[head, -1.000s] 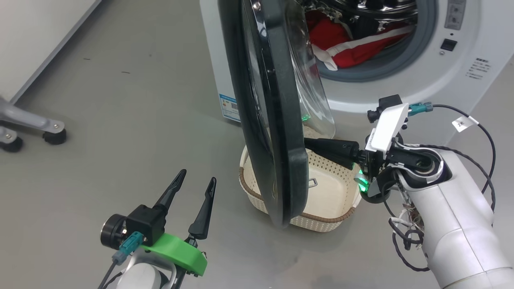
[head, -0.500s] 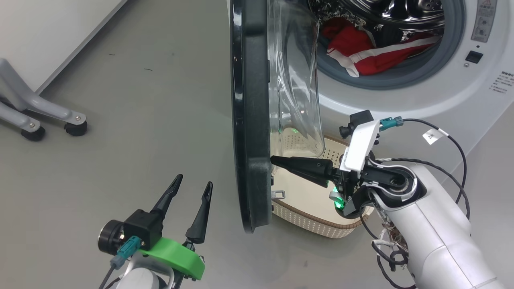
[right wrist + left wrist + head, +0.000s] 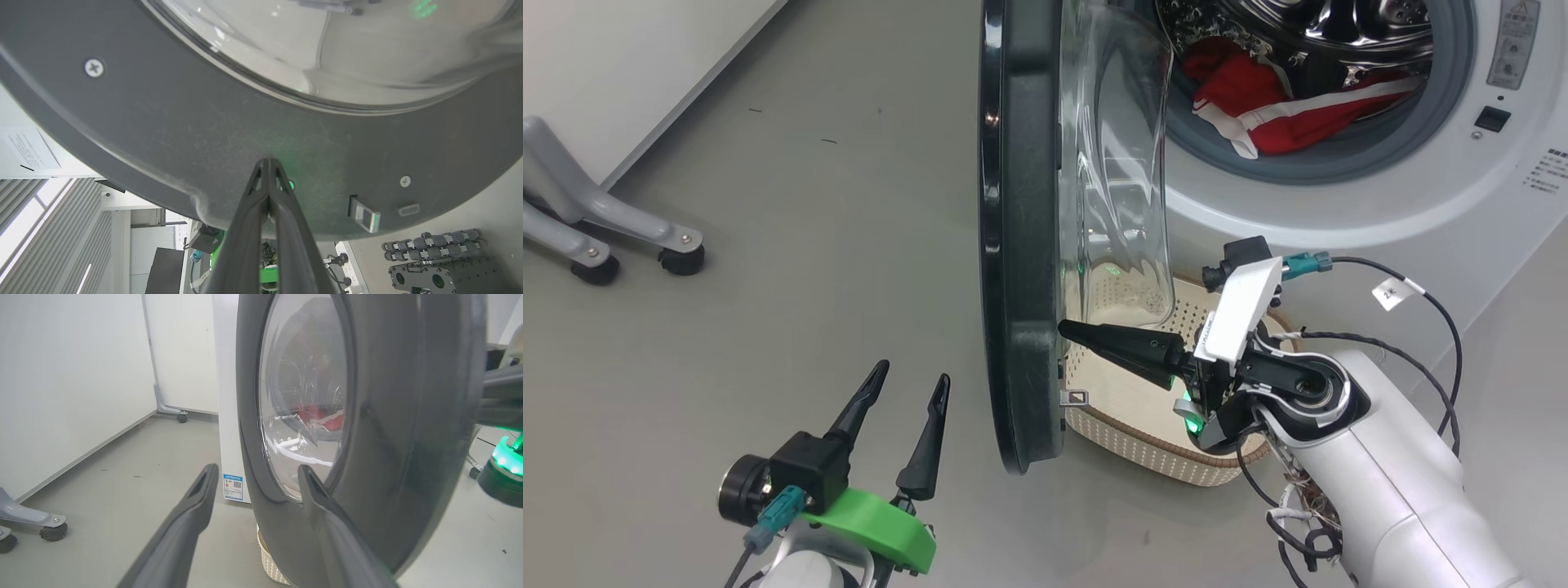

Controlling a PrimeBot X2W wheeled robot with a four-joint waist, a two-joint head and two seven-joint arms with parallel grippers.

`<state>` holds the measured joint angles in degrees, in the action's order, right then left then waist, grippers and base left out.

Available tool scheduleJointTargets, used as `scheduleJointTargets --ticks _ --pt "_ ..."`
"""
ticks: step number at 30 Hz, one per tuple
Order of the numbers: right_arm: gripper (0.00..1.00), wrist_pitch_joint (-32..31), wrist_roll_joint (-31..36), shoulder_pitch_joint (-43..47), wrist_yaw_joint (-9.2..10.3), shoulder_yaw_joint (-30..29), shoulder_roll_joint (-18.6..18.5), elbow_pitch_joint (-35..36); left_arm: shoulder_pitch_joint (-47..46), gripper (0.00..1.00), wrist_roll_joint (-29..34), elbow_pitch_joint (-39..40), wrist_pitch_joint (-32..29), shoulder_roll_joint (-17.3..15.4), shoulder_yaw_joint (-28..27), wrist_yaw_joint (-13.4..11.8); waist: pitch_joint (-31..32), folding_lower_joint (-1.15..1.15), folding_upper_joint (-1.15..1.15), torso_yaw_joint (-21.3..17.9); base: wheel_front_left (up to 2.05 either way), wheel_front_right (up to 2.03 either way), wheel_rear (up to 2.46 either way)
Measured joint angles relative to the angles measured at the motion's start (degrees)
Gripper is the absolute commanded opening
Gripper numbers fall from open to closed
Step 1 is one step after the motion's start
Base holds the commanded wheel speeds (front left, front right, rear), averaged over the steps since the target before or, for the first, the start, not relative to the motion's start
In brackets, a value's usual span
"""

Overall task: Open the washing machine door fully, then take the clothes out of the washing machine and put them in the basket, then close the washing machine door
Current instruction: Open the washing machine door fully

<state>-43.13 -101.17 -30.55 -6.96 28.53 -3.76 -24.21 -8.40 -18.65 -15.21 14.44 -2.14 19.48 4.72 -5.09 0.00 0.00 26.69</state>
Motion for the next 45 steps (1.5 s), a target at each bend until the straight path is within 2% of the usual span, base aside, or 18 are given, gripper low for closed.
scheduleJointTargets --ticks 9,14,15,16,17,24,28,35,45 --pt "0.0 4.0 -2.1 2.8 0.0 -0.9 0.1 2.7 0.5 1.0 -0.5 0.1 0.0 0.0 -0.9 -0.7 0.0 0.0 0.0 -0.9 0.0 0.0 0.0" --pt "0.0 8.4 -2.2 5.0 0.0 -4.6 0.2 5.1 0.6 1.0 -0.5 0.4 0.0 0.0 -1.3 -0.9 -0.1 0.0 0.0 -1.9 0.0 0.0 0.0" --pt "0.16 9.2 -2.2 5.5 0.0 -5.4 0.2 5.6 0.6 1.0 -0.5 0.4 0.0 0.0 -1.3 -1.0 -0.1 0.0 0.0 -2.0 0.0 0.0 0.0" --pt "0.52 10.1 -2.2 6.2 0.0 -6.2 0.2 6.0 0.6 1.0 -0.5 0.4 0.0 0.0 -1.3 -1.0 -0.1 0.0 0.0 -2.1 0.0 0.0 0.0" --pt "1.0 10.8 -2.2 6.9 0.0 -6.8 0.2 6.5 0.6 1.0 -0.5 0.4 0.0 0.0 -1.3 -1.0 -0.1 0.0 0.0 -2.2 0.0 0.0 0.0" --pt "1.0 16.2 -0.9 12.7 0.0 -11.1 0.2 9.6 0.7 1.0 -0.6 0.5 0.0 0.0 -1.5 -1.4 -0.1 0.0 0.0 -2.7 0.0 0.0 0.0" --pt "1.0 21.3 4.6 16.6 0.0 -12.5 -2.1 10.9 0.8 1.0 -0.8 0.6 0.0 0.0 -1.9 -1.5 -0.2 0.0 0.0 -3.0 0.0 0.0 0.0" --pt "1.0 32.9 20.4 21.0 0.0 -13.8 -8.6 10.9 0.8 1.0 -0.8 0.8 0.0 0.0 -2.1 -1.6 -0.6 0.0 0.0 -3.4 0.0 0.0 0.0" --pt "1.0 52.8 46.5 21.8 -0.02 -12.9 -16.4 11.4 0.8 1.0 -0.8 0.9 0.0 0.0 -2.7 -2.0 -0.6 0.0 0.0 -3.9 0.0 0.0 0.0"
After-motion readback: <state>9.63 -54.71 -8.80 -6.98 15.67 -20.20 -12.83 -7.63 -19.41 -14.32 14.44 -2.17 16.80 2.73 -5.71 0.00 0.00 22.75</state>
